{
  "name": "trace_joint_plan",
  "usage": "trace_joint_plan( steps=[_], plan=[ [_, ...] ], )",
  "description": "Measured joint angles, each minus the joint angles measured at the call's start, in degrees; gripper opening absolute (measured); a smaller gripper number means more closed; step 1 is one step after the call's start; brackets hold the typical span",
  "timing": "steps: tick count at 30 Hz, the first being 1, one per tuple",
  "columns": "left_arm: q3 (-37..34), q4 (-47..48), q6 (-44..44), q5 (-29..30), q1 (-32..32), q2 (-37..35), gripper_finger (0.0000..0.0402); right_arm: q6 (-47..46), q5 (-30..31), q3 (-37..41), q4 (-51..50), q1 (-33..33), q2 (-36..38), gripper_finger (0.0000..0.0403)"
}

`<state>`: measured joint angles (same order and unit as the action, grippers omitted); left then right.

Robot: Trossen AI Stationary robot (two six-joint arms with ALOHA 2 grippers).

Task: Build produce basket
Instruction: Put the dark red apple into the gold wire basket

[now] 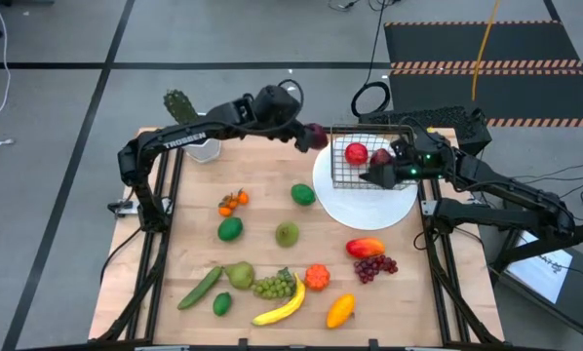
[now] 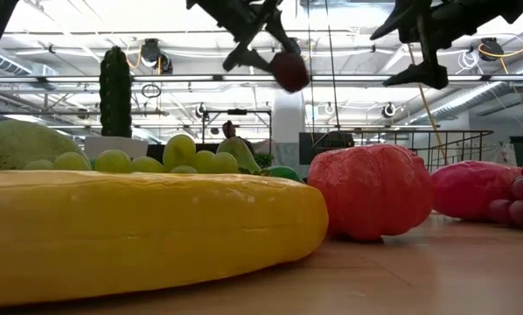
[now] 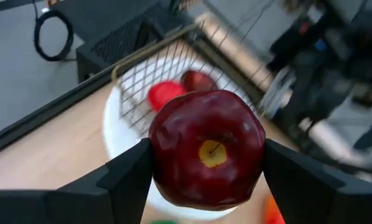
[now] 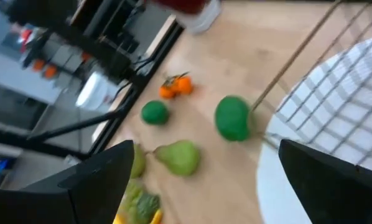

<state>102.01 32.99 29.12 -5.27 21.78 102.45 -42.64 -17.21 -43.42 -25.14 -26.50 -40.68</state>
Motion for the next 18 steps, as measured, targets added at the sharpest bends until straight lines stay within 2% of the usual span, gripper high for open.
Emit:
trace_joint_plan(
  steps=[5, 9, 18],
  plan=[
    [1.5, -3.5, 8.2, -2.4, -0.1, 0.0, 0.0265, 2.8, -5.6, 0.0, -0.1, 0.0, 0.3, 0.0396],
    [1.5, -5.5, 15.0, -3.7, -0.6, -0.1, 0.0271, 5.7, -7.2, 0.0, 0.0, 0.0, 0.3, 0.0396],
    [1.5, -13.9, 26.3, -4.1, -1.3, -0.1, 0.0277, 4.7, -11.5, 0.0, -0.7, 0.0, 2.3, 0.0396]
  ],
)
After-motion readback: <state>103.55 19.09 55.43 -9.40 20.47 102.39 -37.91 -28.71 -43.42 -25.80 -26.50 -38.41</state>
